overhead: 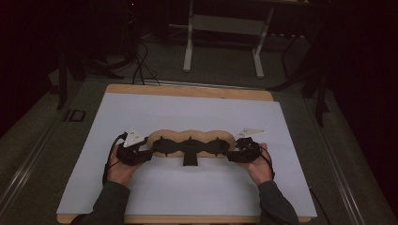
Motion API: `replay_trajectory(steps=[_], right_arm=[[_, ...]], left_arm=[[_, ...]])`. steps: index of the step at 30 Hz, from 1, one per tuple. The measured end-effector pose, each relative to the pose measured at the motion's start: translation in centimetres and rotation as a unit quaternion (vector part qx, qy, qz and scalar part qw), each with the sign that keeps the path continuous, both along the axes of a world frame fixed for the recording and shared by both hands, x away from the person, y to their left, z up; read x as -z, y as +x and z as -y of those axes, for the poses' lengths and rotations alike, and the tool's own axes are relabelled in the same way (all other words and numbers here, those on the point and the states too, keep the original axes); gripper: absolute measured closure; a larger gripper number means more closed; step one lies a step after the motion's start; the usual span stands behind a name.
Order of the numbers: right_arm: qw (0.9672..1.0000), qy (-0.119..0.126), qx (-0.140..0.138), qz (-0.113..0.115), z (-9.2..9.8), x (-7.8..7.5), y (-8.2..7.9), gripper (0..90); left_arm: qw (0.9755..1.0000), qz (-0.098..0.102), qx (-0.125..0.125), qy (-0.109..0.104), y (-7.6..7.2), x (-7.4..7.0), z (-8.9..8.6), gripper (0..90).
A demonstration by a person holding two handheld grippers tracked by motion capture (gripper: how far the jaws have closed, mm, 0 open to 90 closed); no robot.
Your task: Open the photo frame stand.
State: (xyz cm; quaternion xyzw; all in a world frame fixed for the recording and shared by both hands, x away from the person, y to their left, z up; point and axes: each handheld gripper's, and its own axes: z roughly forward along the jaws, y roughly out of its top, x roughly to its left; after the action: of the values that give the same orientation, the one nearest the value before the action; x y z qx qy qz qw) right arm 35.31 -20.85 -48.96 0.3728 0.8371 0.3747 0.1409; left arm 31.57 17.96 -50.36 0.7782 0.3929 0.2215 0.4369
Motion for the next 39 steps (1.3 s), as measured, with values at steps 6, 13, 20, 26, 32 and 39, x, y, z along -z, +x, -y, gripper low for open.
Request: replay_trajectory(steps=[6, 13, 20, 26, 32, 39], right_arm=[[0.9998, -0.004, 0.006, 0.02, -0.4, -0.1, 0.3, 44.2], [0.9993, 0.001, 0.018, 0.034, -0.3, 0.1, 0.7, 43.8], [0.9993, -0.004, 0.029, 0.023, -0.3, 1.5, 1.1, 42.4], [0.9995, -0.004, 0.027, 0.019, -0.2, 1.5, 1.2, 42.4], [0.9995, 0.001, 0.025, 0.016, 0.0, 1.7, 1.0, 42.2], [0.9997, 0.01, 0.019, 0.012, 0.2, 1.6, 0.8, 41.8]], left_arm=[[0.9998, 0.012, -0.015, -0.002, 0.4, 0.2, 0.0, 51.6], [0.999, 0.033, -0.029, 0.005, 0.9, 0.2, 0.6, 51.1], [0.9985, 0.039, -0.031, 0.024, 0.8, 0.5, 1.2, 50.9], [0.9987, 0.034, -0.032, 0.019, 0.7, 0.5, 1.2, 50.8], [0.9989, 0.033, -0.032, 0.014, 0.3, 0.4, 1.2, 50.6], [0.999, 0.031, -0.021, 0.024, -0.2, 0.4, 1.1, 50.7]])
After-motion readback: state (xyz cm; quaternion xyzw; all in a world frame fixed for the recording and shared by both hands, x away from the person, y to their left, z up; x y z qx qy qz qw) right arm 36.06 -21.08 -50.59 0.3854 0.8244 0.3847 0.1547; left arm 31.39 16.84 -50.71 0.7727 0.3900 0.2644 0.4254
